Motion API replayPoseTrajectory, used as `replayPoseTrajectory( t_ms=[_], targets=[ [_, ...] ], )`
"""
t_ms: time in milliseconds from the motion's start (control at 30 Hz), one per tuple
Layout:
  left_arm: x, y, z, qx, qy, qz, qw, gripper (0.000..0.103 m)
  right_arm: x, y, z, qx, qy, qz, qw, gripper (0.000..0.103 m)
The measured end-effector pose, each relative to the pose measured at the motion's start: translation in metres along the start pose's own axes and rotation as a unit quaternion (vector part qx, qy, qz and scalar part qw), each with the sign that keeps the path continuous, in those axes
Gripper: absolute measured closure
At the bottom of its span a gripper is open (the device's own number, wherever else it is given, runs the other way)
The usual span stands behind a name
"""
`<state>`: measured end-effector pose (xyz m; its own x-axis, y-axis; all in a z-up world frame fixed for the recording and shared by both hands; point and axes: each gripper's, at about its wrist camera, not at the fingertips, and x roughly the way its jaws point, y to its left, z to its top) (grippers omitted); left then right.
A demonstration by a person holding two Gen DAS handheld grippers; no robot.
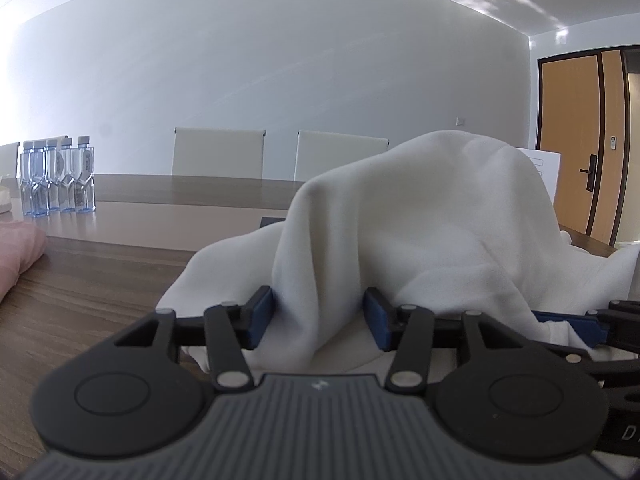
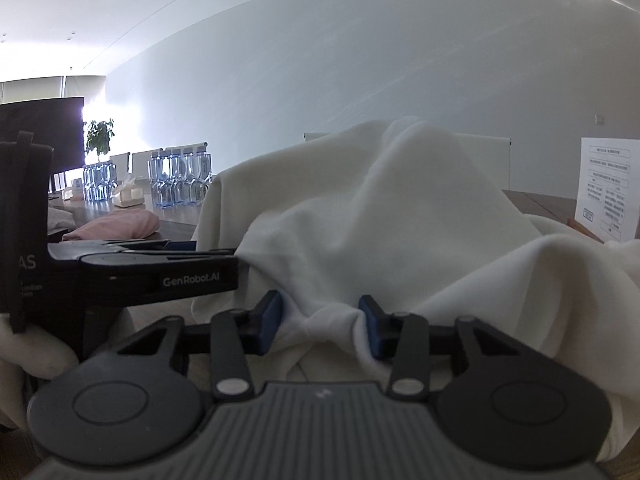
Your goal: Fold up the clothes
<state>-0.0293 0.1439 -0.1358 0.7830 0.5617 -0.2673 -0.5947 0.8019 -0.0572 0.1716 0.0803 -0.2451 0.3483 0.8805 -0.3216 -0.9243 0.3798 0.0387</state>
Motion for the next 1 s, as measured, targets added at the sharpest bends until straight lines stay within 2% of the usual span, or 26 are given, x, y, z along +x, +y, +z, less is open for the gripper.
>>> replayPoseTrajectory(
  t_ms=[100,167,233,333,367,433,500,633,733,800,1000],
  targets=[
    [-0.001,0.001,0.000,0.000,-0.003,-0.005,1.0000,0.060,-0.010,0.000,-0.001,0.008,-0.019,-0.006,1.000,0.081],
    [-0.003,0.001,0.002,0.000,-0.009,-0.008,0.9999,0.066,-0.017,0.000,-0.001,0.013,-0.032,-0.011,0.999,0.083],
    [-0.005,-0.001,0.002,0.002,-0.018,-0.010,0.9998,0.081,-0.024,-0.001,0.000,0.020,-0.051,-0.022,0.998,0.084],
    [-0.012,-0.006,0.001,0.010,-0.041,-0.027,0.9987,0.088,-0.030,0.003,0.004,0.028,-0.091,-0.061,0.994,0.085],
    [-0.015,-0.007,0.001,0.014,-0.050,-0.035,0.9981,0.089,-0.033,0.003,0.006,0.026,-0.096,-0.085,0.991,0.085],
    [-0.024,-0.013,0.000,0.031,-0.073,-0.058,0.9951,0.089,-0.033,0.003,0.005,0.020,-0.090,-0.106,0.990,0.084],
    [-0.031,-0.021,-0.002,0.050,-0.087,-0.080,0.9917,0.091,-0.037,-0.002,0.006,0.041,-0.088,-0.090,0.991,0.079],
    [-0.030,-0.030,-0.006,0.066,-0.076,-0.096,0.9903,0.094,-0.050,-0.006,0.009,0.077,-0.109,-0.052,0.990,0.069],
    [-0.026,-0.027,-0.003,0.059,-0.066,-0.106,0.9904,0.094,-0.074,-0.009,0.012,0.075,-0.140,-0.037,0.987,0.061],
    [-0.024,-0.024,-0.001,0.046,-0.059,-0.113,0.9908,0.094,-0.082,-0.010,0.014,0.070,-0.153,-0.029,0.985,0.051],
    [-0.021,-0.023,0.000,0.031,-0.050,-0.130,0.9897,0.094,-0.085,-0.007,0.019,0.066,-0.137,-0.017,0.988,0.049]
  ],
)
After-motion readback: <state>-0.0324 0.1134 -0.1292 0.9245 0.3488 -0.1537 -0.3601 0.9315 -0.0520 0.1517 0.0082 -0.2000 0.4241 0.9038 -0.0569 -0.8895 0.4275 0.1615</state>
